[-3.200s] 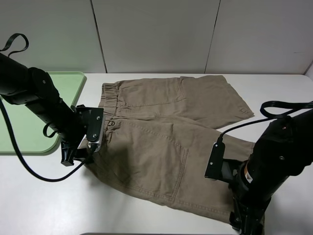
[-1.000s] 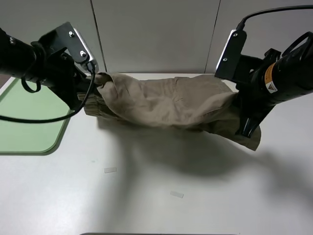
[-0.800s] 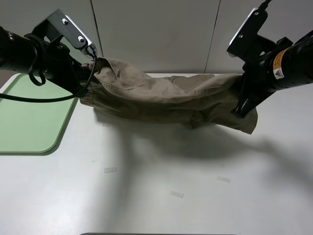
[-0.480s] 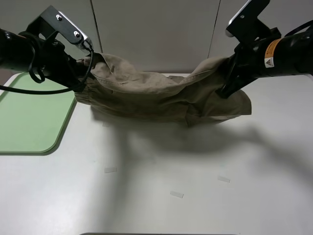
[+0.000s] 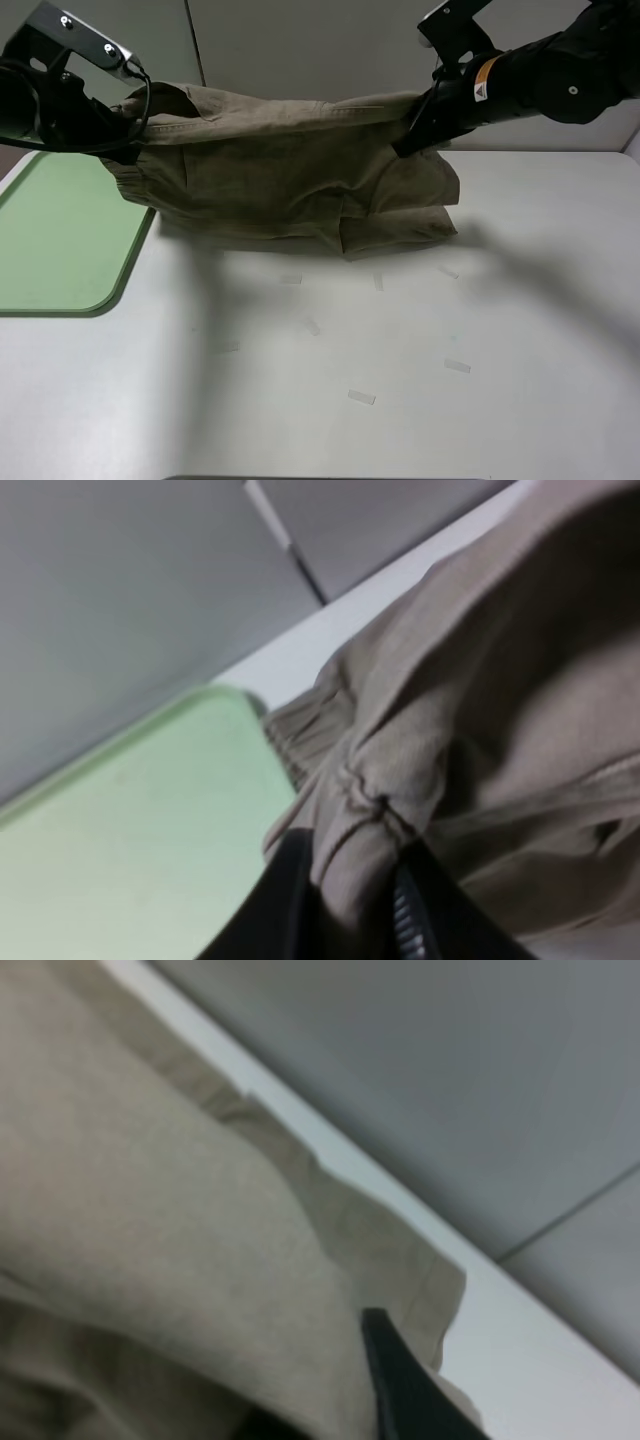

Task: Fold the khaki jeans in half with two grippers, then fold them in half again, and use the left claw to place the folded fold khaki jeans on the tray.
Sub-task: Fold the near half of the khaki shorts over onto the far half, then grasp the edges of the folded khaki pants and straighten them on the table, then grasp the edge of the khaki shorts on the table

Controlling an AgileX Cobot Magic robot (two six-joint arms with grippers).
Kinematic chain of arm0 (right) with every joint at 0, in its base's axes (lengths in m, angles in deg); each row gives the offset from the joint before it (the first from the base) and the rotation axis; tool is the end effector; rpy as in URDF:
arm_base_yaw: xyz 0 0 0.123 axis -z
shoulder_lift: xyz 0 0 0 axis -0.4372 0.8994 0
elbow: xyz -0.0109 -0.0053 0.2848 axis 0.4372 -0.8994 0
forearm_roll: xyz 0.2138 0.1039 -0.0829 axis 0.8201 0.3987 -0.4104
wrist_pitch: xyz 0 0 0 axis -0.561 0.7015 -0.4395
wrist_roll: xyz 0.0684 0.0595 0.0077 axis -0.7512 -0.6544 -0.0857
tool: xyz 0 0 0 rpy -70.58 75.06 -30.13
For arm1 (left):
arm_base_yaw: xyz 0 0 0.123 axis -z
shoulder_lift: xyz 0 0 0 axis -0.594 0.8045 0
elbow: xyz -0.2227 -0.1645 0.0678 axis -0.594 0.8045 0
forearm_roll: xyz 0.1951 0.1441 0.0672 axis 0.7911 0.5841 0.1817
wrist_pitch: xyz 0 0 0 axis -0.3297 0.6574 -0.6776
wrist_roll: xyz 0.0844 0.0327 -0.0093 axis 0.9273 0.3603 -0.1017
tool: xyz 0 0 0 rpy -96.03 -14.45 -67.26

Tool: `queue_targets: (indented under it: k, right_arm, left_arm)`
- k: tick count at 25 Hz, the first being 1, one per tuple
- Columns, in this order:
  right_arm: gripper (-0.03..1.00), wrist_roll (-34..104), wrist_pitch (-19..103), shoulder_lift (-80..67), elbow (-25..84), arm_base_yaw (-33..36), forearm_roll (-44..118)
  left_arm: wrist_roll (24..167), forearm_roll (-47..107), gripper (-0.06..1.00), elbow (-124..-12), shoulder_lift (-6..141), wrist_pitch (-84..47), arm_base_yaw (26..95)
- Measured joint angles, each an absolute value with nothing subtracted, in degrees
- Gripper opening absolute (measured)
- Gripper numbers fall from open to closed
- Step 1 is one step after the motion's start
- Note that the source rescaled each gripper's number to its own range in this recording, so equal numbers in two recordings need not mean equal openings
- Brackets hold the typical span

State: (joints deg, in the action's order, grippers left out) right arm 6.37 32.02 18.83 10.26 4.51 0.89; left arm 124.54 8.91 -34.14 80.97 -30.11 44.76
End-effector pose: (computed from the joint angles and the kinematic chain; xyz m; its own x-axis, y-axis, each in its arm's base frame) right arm 0.3537 0.1391 0.2305 -0.3198 -0.5320 -0.7840 -0.5297 0.7865 -0.3176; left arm 0.3148 -0.0390 0.2309 -0.3960 0.5395 -0.7431 0.3037 0.8406 0.4484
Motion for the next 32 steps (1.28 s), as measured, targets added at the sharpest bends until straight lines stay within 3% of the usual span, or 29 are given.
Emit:
queue_targets:
  k: [14,16,17,19,21,22,24,32]
  right_arm:
    - [0.02,10.46,28.99,26.85,13.8,4.46,1.14]
    - [0.15,10.46,28.23,27.02,13.8,4.65,1.14]
    - [0.28,10.46,27.73,27.02,13.8,4.81,1.26]
    - [0.65,10.46,26.45,27.07,13.8,5.23,1.55]
    - [0.86,10.46,24.54,27.08,13.8,5.38,2.04]
    - [0.92,10.46,23.52,27.08,13.8,5.38,2.22]
    - [0.96,10.52,22.63,27.08,13.8,5.38,2.36]
    - [0.99,10.9,23.37,27.08,13.8,5.38,2.58]
  left_arm:
    - [118.29,9.67,0.14,-34.14,87.72,-47.36,44.98]
    - [117.62,10.33,0.17,-34.14,87.72,-48.03,44.98]
    - [117.12,10.71,0.24,-34.14,87.72,-48.26,44.98]
    - [115.81,11.12,0.45,-34.14,87.72,-48.52,44.69]
    - [113.74,11.22,0.69,-34.14,87.72,-49.11,44.51]
    - [113.17,11.22,0.8,-34.14,87.72,-49.49,44.46]
    - [112.42,11.22,0.93,-34.14,87.72,-49.71,44.42]
    - [112.16,11.23,1.0,-34.14,87.72,-49.82,44.42]
